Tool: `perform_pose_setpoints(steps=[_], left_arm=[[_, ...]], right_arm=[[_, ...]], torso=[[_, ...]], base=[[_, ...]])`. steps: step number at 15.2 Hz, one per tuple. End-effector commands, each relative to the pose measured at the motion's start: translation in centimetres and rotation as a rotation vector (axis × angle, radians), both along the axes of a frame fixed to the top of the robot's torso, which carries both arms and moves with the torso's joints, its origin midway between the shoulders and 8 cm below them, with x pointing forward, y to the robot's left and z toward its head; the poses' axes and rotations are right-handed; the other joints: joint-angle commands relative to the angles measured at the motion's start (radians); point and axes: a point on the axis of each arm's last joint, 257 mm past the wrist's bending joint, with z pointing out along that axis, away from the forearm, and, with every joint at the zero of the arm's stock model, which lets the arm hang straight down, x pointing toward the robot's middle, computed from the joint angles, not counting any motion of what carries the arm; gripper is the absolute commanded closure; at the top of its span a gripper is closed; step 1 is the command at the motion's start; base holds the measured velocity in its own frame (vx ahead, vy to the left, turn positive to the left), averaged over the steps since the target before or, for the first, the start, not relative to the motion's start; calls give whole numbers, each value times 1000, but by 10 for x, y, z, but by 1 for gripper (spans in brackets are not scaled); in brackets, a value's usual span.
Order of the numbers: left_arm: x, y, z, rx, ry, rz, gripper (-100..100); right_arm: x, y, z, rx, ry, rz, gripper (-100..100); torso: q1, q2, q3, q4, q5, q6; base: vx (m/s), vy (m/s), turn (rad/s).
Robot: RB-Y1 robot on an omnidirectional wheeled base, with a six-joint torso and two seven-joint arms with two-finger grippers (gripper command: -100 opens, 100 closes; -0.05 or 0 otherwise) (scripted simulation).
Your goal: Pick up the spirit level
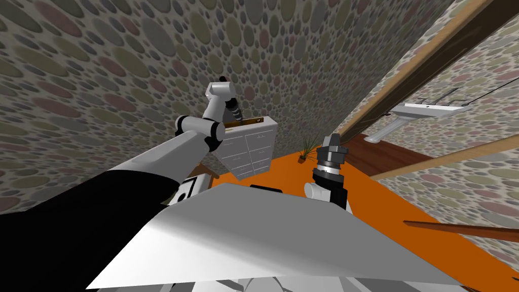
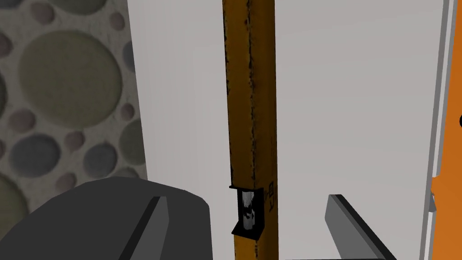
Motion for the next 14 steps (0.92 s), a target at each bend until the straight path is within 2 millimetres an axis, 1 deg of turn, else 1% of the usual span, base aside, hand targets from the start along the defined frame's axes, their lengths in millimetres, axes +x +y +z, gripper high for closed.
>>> perform_pose_setpoints(steps=[1, 2, 3, 4, 5, 6, 7, 8, 9, 10, 11, 12, 13, 14], left_arm=[[-9, 0, -6, -8, 50, 5, -100], [-16, -1, 1, -23, 77, 8, -100], [-23, 0, -8, -28, 115, 15, -100], [-26, 0, -10, -28, 127, 15, -100], [-33, -1, -5, -43, 155, 18, -100], [-40, 0, -12, -47, 190, 23, -100], [-42, 0, -13, -47, 200, 24, -100], [-52, -1, -12, -63, 239, 29, -100], [-58, -1, -15, -65, 266, 31, -100], [-58, -1, -16, -65, 268, 31, -100], [-70, -2, -14, -79, 312, 34, -100], [-73, -1, -17, -81, 329, 36, -100], [-81, -2, -17, -94, 363, 41, -100], [-85, -3, -14, -91, 372, 37, -100]], right_arm=[[0, 0, 0, 0, 0, 0, 0], [0, 0, 0, 0, 0, 0, 0], [0, 0, 0, 0, 0, 0, 0], [0, 0, 0, 0, 0, 0, 0], [0, 0, 0, 0, 0, 0, 0], [0, 0, 0, 0, 0, 0, 0], [0, 0, 0, 0, 0, 0, 0], [0, 0, 0, 0, 0, 0, 0], [0, 0, 0, 0, 0, 0, 0], [0, 0, 0, 0, 0, 0, 0], [0, 0, 0, 0, 0, 0, 0], [0, 0, 0, 0, 0, 0, 0], [0, 0, 0, 0, 0, 0, 0], [0, 0, 0, 0, 0, 0, 0]], torso=[[0, 0, 0, 0, 0, 0], [0, 0, 0, 0, 0, 0], [0, -1, 0, 0, 0, 0], [0, -2, -1, 0, 0, 0], [0, -1, -1, -1, 0, 0], [1, -2, -1, 0, 0, 0], [1, -2, -1, -1, 0, 0], [1, -2, -1, -1, 0, 0], [1, -2, -1, 0, 0, 0], [0, -2, -1, -1, 0, 0], [0, -1, -1, -1, 0, 0], [1, -2, -1, 0, 0, 0], [1, -2, -1, -1, 0, 0], [1, -3, -2, -1, 0, 0]], base=[[56, 2, 12], [80, -3, 24], [93, -7, 27], [67, -4, 13], [81, 7, 21], [92, 8, 25], [66, 2, 10], [76, 5, 19], [87, -1, 22], [62, -5, 12], [77, 6, 20], [83, 14, 17], [100, 13, 20], [99, 11, 21]])
